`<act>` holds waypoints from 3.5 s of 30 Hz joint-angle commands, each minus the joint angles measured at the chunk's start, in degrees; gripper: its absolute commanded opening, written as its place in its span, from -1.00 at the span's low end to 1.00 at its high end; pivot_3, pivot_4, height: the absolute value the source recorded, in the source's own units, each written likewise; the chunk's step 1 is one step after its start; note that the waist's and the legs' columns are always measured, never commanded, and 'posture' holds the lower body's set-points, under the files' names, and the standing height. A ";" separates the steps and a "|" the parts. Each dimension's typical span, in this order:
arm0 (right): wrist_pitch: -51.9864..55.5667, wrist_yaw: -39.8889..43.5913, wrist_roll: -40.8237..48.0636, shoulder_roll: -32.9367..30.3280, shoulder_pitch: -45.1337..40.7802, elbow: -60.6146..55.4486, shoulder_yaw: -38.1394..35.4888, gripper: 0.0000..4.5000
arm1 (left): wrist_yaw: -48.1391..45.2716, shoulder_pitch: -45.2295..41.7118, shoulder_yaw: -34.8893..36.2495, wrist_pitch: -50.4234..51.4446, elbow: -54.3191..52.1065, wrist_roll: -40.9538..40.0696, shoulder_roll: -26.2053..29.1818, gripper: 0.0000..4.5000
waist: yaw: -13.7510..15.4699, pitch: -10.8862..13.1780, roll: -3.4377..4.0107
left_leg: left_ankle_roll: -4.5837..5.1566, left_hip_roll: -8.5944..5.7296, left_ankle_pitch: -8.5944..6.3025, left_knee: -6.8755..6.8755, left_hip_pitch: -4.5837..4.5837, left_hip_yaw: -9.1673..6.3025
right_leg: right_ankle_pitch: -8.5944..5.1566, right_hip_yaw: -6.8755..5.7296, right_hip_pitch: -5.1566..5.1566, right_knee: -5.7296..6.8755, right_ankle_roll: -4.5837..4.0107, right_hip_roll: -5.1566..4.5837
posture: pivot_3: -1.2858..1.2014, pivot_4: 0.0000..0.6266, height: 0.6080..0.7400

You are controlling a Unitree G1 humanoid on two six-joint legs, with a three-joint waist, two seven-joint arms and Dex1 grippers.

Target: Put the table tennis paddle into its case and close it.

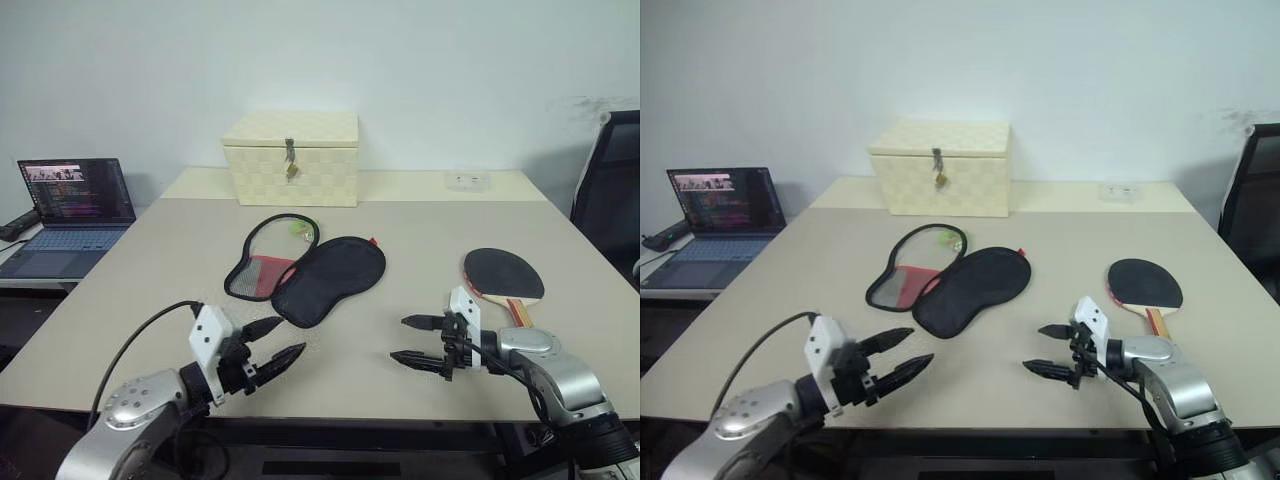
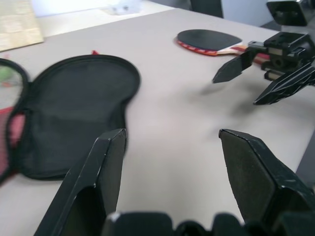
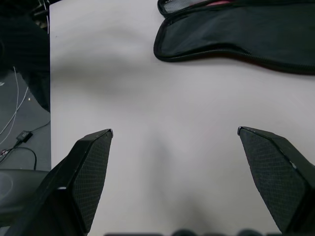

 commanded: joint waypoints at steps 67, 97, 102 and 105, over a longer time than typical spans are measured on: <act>23.75 -45.93 1.58 44.01 -32.66 32.25 -6.92 -0.03 | -22.18 -10.03 15.33 8.60 16.43 -10.92 18.89 0.47 | -1.04 -0.06 -0.12 | -0.02 0.19 0.03 -0.23 -0.16 0.19 | 0.22 0.07 -0.70 0.53 -0.59 0.20 | 0.03 -0.52 1.00; 56.29 -34.63 15.94 17.16 -21.05 0.63 -4.63 -0.99 | -24.91 -16.20 5.45 9.52 11.34 -12.62 16.20 0.47 | -0.71 -0.05 -0.12 | -0.01 0.12 0.03 -0.24 -0.27 0.18 | 0.18 0.07 -0.79 0.53 -0.62 0.32 | 0.03 -0.52 1.00; 54.65 -28.16 16.12 6.69 -20.61 0.79 -1.46 -0.99 | -26.33 -16.78 3.23 8.63 12.34 -11.53 16.32 0.47 | -0.93 -0.03 -0.14 | 0.00 0.07 0.02 -0.24 -0.29 0.24 | 0.04 0.08 -0.80 0.48 -0.40 0.34 | 0.03 -0.52 1.00; 52.47 -24.47 15.36 1.77 -20.89 1.66 0.90 -0.99 | -26.58 -17.24 2.73 8.56 12.58 -11.47 16.26 0.47 | -1.07 -0.03 -0.15 | 0.00 0.07 0.02 -0.24 -0.28 0.25 | 0.04 0.08 -0.80 0.48 -0.39 0.35 | 0.03 -0.52 1.00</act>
